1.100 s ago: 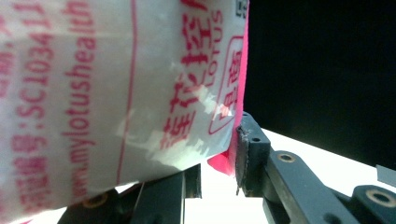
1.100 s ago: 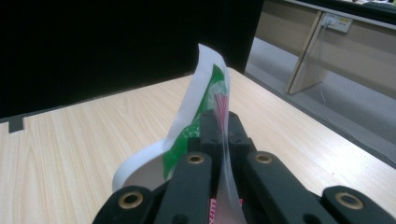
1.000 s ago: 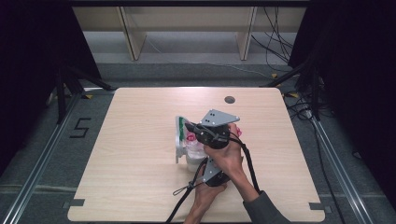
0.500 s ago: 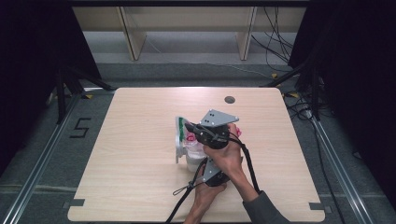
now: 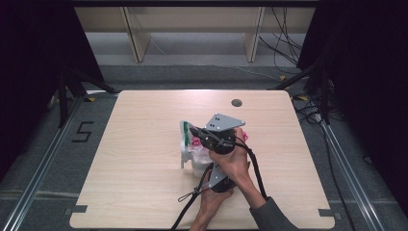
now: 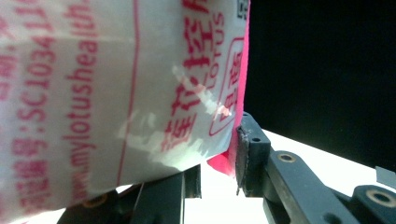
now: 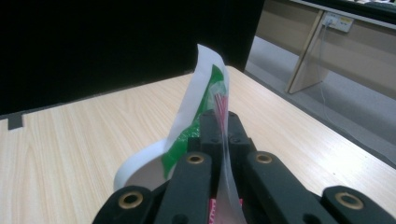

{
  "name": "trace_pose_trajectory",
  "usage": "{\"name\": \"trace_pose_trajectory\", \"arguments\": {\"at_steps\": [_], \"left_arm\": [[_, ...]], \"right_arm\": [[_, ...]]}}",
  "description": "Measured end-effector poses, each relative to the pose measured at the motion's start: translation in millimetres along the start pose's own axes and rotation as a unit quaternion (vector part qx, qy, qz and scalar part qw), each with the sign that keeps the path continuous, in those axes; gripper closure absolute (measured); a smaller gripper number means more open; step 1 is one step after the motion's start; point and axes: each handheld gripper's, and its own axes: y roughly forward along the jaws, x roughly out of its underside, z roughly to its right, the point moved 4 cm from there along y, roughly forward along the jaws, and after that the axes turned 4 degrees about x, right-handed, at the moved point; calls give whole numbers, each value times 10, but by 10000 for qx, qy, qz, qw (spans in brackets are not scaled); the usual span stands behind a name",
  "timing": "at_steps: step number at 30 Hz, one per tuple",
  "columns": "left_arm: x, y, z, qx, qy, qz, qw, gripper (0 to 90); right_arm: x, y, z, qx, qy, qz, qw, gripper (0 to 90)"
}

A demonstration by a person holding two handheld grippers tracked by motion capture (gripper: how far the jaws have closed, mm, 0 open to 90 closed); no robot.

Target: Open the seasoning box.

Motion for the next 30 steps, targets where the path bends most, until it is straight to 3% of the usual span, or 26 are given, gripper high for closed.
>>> {"name": "trace_pose_trajectory", "arguments": {"at_steps": [3,5,7,9,10,11,13,16,17,19,22,23,24,27,30], "left_arm": [[8,15,5,48,-32,28,10000,740],[10,-6,2,7,9,-112,9999,740],[6,15,6,59,-35,13,10000,739],[9,10,3,80,7,-45,10000,739],[8,9,11,39,-83,-4,10000,738],[9,-4,12,2,-95,-111,9999,737],[11,15,8,59,-125,10,9999,736],[19,15,1,57,-152,-46,9999,733],[20,7,-2,47,-155,-91,9998,732],[24,-8,-4,18,-155,-190,9997,732],[34,12,-3,71,-189,-106,9997,726],[35,6,-3,57,-177,-152,9997,725],[35,-9,-4,7,-176,-255,9995,724],[33,-3,-10,0,-184,-252,9995,719],[34,-8,-5,-13,-133,-273,9995,712]], "right_arm": [[2,2,8,24,-31,9,10000,900],[8,4,15,19,22,10,10000,900],[6,-4,9,-4,95,11,10000,900],[1,-12,21,-4,8,79,10000,900],[1,-26,22,-15,36,44,10000,900],[1,-35,21,35,129,73,9999,900],[-2,-51,35,-72,109,68,9999,900],[-10,-80,37,-66,82,99,9999,900],[-8,-90,32,-185,120,66,9997,900],[-7,-107,42,-193,152,85,9997,900],[-14,-160,50,-145,215,68,9996,900],[-24,-170,78,-132,33,155,9998,900],[-20,-184,68,-175,118,112,9997,900],[-32,-245,81,-223,136,153,9995,900],[-50,-320,115,-130,35,265,9996,900]]}}
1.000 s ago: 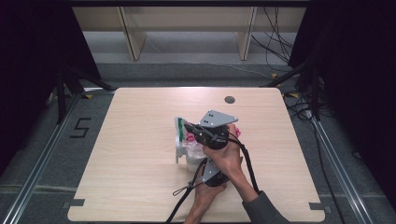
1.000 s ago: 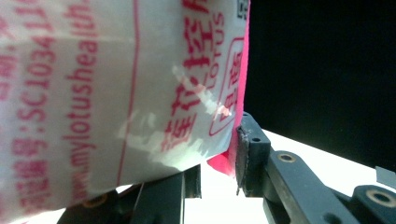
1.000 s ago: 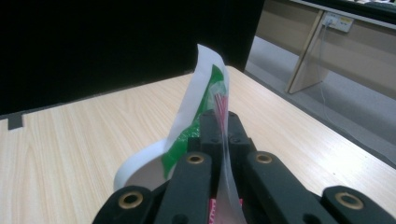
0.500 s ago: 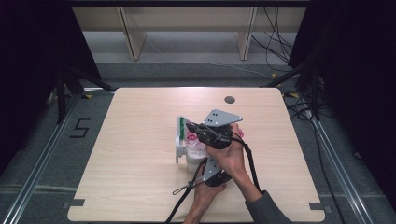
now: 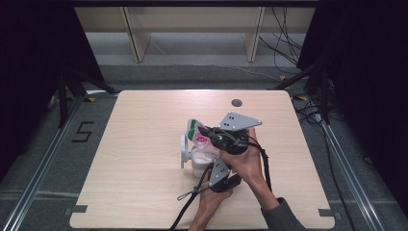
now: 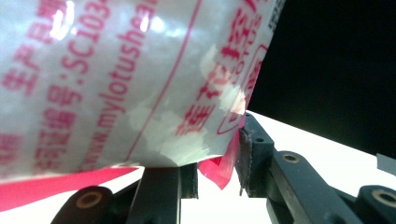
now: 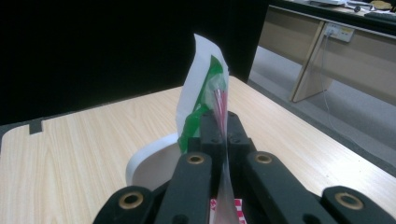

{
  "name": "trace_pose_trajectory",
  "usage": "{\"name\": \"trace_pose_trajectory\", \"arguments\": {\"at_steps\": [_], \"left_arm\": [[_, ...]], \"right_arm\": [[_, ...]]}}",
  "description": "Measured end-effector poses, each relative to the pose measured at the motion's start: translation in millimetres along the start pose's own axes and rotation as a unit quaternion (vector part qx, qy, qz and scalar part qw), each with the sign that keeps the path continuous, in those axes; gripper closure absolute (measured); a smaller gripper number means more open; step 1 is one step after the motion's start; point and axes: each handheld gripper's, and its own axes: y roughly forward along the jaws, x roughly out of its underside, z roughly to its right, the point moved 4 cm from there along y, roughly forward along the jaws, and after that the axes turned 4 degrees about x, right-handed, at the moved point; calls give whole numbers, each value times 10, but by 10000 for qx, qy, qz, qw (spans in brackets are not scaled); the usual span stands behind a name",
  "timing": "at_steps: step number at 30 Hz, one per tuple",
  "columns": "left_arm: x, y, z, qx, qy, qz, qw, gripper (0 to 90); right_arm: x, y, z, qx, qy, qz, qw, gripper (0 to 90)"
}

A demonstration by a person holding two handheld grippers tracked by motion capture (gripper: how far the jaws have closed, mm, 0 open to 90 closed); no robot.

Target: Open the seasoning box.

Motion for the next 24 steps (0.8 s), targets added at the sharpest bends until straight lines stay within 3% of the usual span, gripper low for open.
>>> {"name": "trace_pose_trajectory", "arguments": {"at_steps": [2,3,6,10,11,13,14,23,24], "left_arm": [[8,-1,-4,-16,-15,-49,10000,703],[15,7,-7,-11,-26,-22,10000,697],[30,-1,-10,-23,-38,-80,10000,687],[44,-5,-14,-52,-28,-157,9999,656],[41,-13,-13,-49,-28,-174,9998,649],[32,-14,-15,-50,-90,-79,9999,624],[33,-12,-17,-3,-113,-47,9999,617],[75,-53,-38,-177,-167,-258,9994,556],[76,-58,-38,-171,-186,-237,9994,545]], "right_arm": [[3,-36,-7,-55,124,-52,9999,900],[-3,-39,8,-49,72,70,9999,900],[7,-91,40,1,56,59,10000,900],[10,-163,83,66,214,111,9997,900],[5,-175,117,64,119,158,9998,900],[5,-223,137,25,274,206,9994,900],[-3,-235,151,-17,213,278,9994,900],[45,-387,255,21,446,347,9984,900],[54,-402,254,-42,564,338,9978,900]]}}
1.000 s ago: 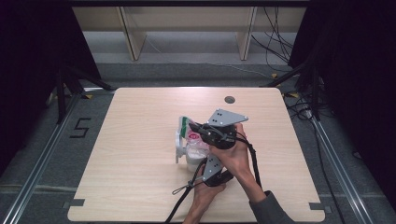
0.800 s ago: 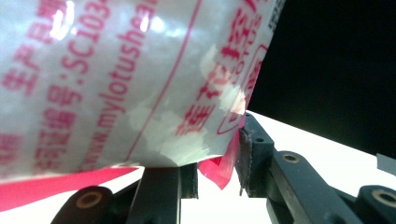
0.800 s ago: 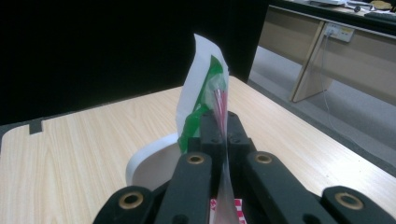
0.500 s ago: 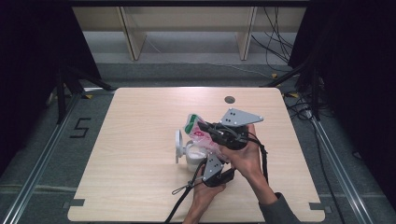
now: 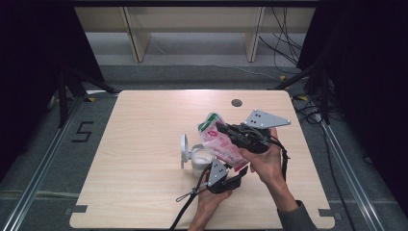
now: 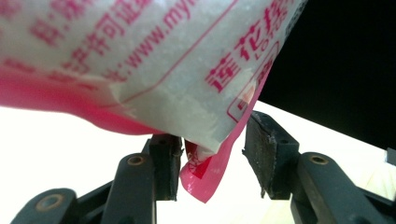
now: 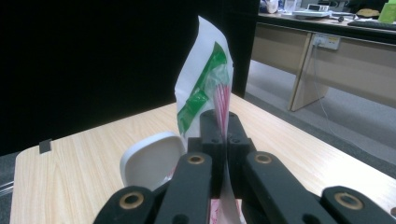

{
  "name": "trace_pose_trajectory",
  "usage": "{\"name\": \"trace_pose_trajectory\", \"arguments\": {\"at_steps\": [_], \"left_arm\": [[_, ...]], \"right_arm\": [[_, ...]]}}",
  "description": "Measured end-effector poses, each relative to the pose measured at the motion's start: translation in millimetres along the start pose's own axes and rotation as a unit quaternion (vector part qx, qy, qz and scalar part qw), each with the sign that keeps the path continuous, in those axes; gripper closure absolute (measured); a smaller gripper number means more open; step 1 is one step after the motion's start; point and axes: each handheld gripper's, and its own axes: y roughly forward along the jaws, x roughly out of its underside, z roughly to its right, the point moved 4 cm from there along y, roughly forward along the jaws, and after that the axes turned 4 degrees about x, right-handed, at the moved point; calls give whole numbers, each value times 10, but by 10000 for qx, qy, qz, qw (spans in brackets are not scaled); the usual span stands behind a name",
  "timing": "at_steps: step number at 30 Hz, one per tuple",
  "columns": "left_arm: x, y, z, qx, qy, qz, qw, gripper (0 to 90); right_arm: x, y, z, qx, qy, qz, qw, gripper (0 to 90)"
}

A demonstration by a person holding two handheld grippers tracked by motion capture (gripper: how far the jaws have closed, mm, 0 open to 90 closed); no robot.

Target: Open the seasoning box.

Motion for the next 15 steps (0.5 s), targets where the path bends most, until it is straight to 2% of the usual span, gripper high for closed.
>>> {"name": "trace_pose_trajectory", "arguments": {"at_steps": [2,3,5,6,8,10,12,14,15], "left_arm": [[7,-8,-6,-28,-28,-25,10000,534],[15,-6,-8,-31,-41,-24,10000,529],[26,-13,-8,-45,-22,-99,9999,518],[27,-10,0,-15,-43,-96,9999,514],[28,-14,-3,20,-37,-110,9999,500],[24,-26,-6,45,-54,-108,9999,476],[-5,-49,8,44,-63,-43,10000,456],[-28,-76,10,45,-63,-36,10000,430],[-30,-91,10,17,-53,-83,10000,426]], "right_arm": [[16,-16,27,-52,19,51,10000,900],[31,-33,31,-60,113,20,9999,900],[52,-55,63,-54,87,43,9999,900],[61,-53,76,-161,172,96,9997,900],[80,-95,89,-191,425,93,9989,900],[79,-122,128,-148,306,162,9993,900],[89,-152,132,-160,449,153,9987,900],[97,-169,150,-149,468,210,9986,900],[100,-175,175,-86,370,230,9990,900]]}}
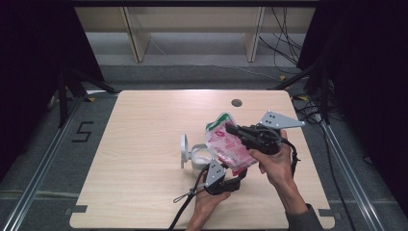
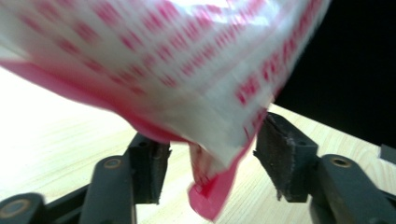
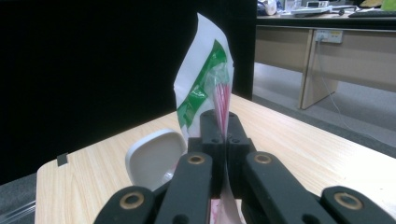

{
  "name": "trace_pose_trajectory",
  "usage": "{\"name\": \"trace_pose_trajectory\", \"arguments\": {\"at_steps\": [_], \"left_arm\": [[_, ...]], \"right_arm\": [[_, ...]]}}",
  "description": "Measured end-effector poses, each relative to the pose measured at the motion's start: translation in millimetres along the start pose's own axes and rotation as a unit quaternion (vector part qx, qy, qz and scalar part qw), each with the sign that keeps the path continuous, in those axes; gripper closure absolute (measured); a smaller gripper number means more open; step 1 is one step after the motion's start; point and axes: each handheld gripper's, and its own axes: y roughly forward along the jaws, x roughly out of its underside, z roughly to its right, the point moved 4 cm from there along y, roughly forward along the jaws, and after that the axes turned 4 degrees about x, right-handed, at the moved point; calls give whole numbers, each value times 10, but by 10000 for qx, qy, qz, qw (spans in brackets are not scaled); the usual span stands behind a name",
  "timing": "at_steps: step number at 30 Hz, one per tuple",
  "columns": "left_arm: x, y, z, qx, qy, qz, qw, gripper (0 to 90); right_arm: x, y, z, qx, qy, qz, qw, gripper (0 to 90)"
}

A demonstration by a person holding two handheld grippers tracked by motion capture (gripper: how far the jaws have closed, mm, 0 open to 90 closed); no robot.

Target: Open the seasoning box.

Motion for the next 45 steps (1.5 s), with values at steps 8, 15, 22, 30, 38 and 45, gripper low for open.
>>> {"name": "trace_pose_trajectory", "arguments": {"at_steps": [8,15,22,30,38,45], "left_arm": [[18,-4,-14,7,105,-137,9999,385],[43,-80,30,-203,118,-548,9982,303],[1,-193,114,-198,-157,-494,9985,276],[-20,-348,206,-104,181,-491,9986,271],[-11,-450,142,-136,204,-484,9985,279],[-22,-485,135,-172,64,-415,9990,277]], "right_arm": [[47,-46,14,49,138,-98,9998,900],[63,-84,37,98,138,-38,9998,900],[99,-88,83,210,98,1,9997,900],[267,-41,119,243,206,-333,9989,900],[520,-187,273,352,373,-454,9977,900],[581,-349,330,434,398,-464,9972,900]]}}
